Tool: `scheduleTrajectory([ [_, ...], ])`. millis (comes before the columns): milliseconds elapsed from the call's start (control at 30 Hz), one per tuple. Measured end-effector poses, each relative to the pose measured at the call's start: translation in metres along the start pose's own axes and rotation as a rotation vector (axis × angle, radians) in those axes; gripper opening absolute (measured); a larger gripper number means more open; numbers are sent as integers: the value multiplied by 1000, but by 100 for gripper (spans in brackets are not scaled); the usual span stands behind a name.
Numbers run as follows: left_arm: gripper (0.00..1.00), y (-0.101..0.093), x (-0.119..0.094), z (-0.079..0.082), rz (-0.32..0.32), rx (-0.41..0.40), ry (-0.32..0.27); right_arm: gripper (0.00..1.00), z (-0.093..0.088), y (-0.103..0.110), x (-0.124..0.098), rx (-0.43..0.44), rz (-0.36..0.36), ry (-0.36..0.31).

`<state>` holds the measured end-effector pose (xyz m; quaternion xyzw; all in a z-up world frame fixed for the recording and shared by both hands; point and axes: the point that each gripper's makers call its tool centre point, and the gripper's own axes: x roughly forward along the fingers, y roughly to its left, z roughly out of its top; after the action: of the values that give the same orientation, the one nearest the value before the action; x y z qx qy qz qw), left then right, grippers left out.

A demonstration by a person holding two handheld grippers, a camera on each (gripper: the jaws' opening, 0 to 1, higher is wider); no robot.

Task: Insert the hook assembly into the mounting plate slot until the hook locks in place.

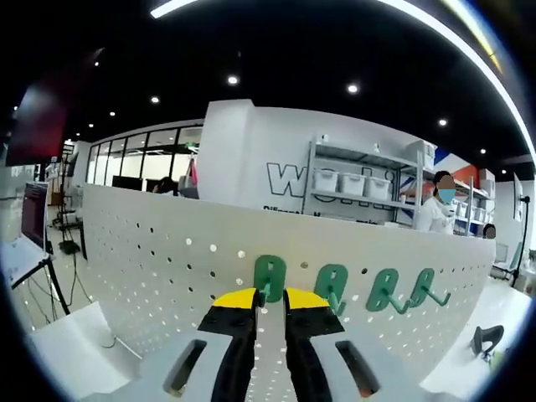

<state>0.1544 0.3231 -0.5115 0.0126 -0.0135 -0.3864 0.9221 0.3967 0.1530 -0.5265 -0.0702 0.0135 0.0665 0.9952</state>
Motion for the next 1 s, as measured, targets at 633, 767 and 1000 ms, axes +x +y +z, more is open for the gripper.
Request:
scheduleTrajectory([
  [633,66,-24,1,7,-4,22,-2,42,5,2,-41,19,41,-38],
  [767,67,-28,2,7,-1,25,0,47,7,-3,-55,24,38,-48],
  [1000,67,-33,6,7,13,21,-1,55,2,-19,-78,28,36,-46],
])
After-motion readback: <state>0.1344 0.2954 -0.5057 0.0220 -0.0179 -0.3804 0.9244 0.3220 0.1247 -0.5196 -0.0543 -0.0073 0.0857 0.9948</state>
